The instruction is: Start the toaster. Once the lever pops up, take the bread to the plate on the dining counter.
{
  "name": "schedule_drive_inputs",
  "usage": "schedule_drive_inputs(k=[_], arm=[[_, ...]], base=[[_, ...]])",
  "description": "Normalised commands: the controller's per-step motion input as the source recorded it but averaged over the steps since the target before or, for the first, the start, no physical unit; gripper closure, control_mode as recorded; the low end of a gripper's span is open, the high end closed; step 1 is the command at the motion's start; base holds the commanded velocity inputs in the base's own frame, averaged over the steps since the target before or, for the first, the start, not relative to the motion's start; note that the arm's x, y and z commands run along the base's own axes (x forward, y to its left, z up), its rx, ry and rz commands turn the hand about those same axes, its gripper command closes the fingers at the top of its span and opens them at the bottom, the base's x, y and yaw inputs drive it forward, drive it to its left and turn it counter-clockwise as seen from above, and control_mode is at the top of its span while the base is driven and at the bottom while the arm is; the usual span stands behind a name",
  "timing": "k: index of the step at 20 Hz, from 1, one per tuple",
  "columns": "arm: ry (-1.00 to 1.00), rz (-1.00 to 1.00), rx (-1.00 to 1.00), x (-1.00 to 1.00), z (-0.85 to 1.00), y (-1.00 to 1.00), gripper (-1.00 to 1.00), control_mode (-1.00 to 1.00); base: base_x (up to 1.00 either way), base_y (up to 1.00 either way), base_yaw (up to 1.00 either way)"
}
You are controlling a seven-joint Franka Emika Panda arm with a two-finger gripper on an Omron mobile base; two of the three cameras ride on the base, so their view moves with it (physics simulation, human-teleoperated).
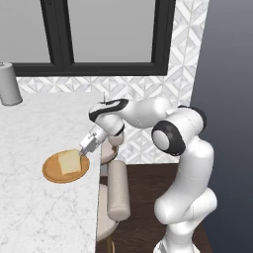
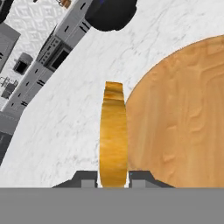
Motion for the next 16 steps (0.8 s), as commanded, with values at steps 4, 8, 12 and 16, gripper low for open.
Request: schedule_drive_inputs(k=[4, 8, 12, 16], arm=[[0.01, 0.09, 0.00, 0.17, -0.37, 0.04, 1.00, -1.00], [0.00, 0.04, 0.00, 0.39, -0.19, 0.06, 1.00, -1.00], [0.00, 0.02, 0.00, 0.36, -0.23, 0.11, 1.00, -1.00], [0.00, 0.02, -0.03, 0.10, -0.23, 0.18, -1.00, -1.00]], base=[[0.00, 0.00, 0.00], [0.00, 0.00, 0.00], [0.00, 0.00, 0.00], [0.00, 0.00, 0.00]])
